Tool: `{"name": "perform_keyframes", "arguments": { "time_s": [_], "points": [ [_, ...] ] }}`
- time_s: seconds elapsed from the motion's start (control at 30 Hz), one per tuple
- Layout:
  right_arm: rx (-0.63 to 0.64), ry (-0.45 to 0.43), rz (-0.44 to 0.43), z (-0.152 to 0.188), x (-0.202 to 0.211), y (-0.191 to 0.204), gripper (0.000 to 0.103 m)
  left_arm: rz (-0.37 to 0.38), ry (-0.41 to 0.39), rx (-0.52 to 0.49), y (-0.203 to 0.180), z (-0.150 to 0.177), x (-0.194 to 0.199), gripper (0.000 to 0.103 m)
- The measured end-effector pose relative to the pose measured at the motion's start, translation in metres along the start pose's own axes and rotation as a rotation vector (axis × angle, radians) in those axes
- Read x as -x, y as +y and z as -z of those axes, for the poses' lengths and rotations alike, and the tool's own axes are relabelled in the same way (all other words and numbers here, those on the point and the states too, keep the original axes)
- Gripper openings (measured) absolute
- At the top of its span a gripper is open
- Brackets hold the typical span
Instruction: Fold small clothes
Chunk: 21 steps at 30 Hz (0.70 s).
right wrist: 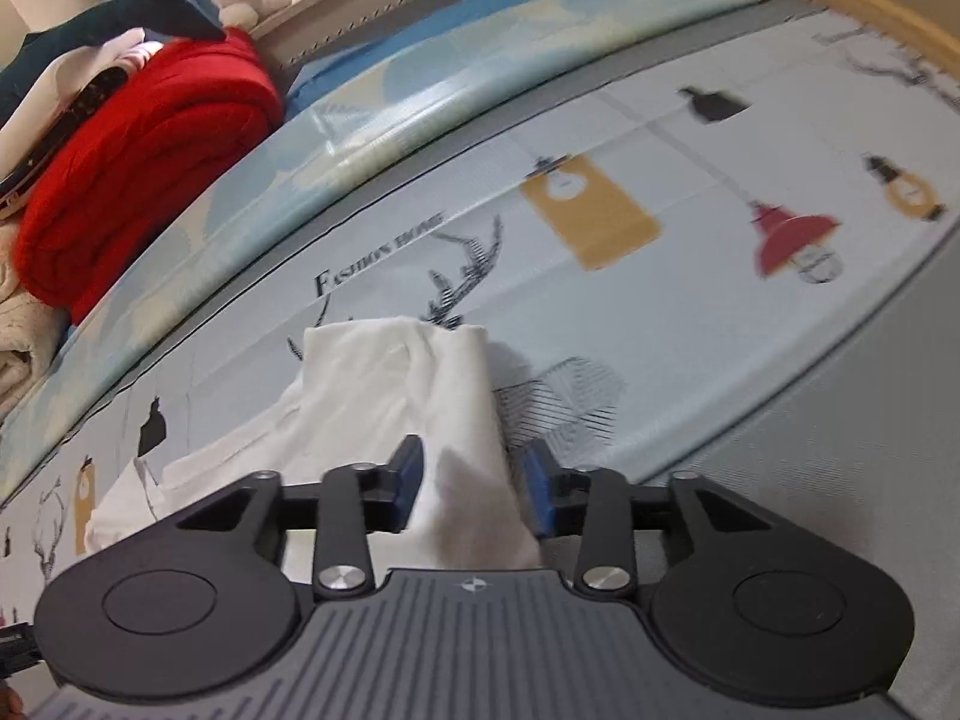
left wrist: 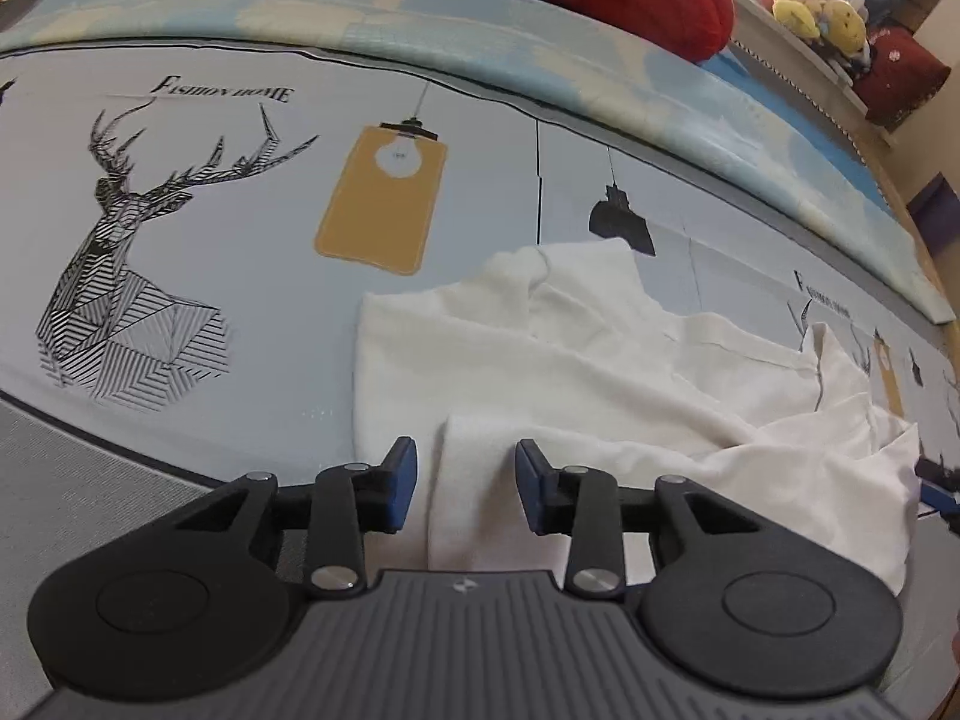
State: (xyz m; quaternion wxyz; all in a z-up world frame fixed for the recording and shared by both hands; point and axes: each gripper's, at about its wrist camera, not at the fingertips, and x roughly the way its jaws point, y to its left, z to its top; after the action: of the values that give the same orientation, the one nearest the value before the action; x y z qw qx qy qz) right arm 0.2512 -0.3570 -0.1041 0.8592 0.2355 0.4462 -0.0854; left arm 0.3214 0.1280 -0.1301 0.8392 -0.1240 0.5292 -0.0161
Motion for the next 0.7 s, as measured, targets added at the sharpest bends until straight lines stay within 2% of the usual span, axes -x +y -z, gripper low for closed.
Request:
{"name": "perform_keyframes", "arguments": {
  "time_s": [0.07,0.1,0.13,0.17,0.27,0.37,0.47,0.53,0.6,0.67,0.7],
  "points": [
    [0.012,0.028,-0.004,-0.003,-0.017,0.004,0.041,0.005,0.019,-0.011,0.000,0.001,-0.006,0.037],
    [0.032,0.048,0.008,-0.004,-0.025,0.006,0.039,0.019,0.020,-0.020,0.000,0.002,-0.007,0.019],
    [0.062,0.058,0.036,-0.004,-0.030,0.011,0.017,0.013,0.018,-0.037,-0.001,0.002,-0.006,0.005],
    [0.088,0.046,0.068,-0.005,-0.034,0.013,0.003,0.009,0.004,-0.053,-0.002,0.001,-0.004,0.005],
    [0.052,-0.028,0.032,-0.020,-0.030,0.010,0.004,0.058,-0.072,-0.052,-0.004,-0.003,0.010,0.005],
    [0.051,-0.090,0.037,-0.033,-0.030,0.008,0.004,0.040,-0.071,-0.083,-0.012,-0.003,0.006,0.005],
    [0.031,-0.033,0.056,-0.034,-0.046,-0.003,0.006,0.015,-0.016,-0.097,-0.013,0.001,-0.005,0.006],
    [0.009,0.005,0.108,-0.031,-0.054,-0.014,0.024,-0.004,-0.006,-0.101,-0.011,0.001,-0.004,0.006],
    [0.000,0.002,0.125,-0.028,-0.048,-0.022,0.029,-0.018,-0.011,-0.092,-0.006,-0.001,0.001,0.011],
    [0.016,-0.001,0.079,-0.027,-0.035,-0.027,0.029,0.018,-0.010,-0.064,0.003,-0.003,0.008,0.020],
    [0.047,0.002,0.029,-0.025,-0.026,-0.027,0.029,0.034,-0.002,-0.057,0.006,-0.003,0.009,0.024]
  ]
}}
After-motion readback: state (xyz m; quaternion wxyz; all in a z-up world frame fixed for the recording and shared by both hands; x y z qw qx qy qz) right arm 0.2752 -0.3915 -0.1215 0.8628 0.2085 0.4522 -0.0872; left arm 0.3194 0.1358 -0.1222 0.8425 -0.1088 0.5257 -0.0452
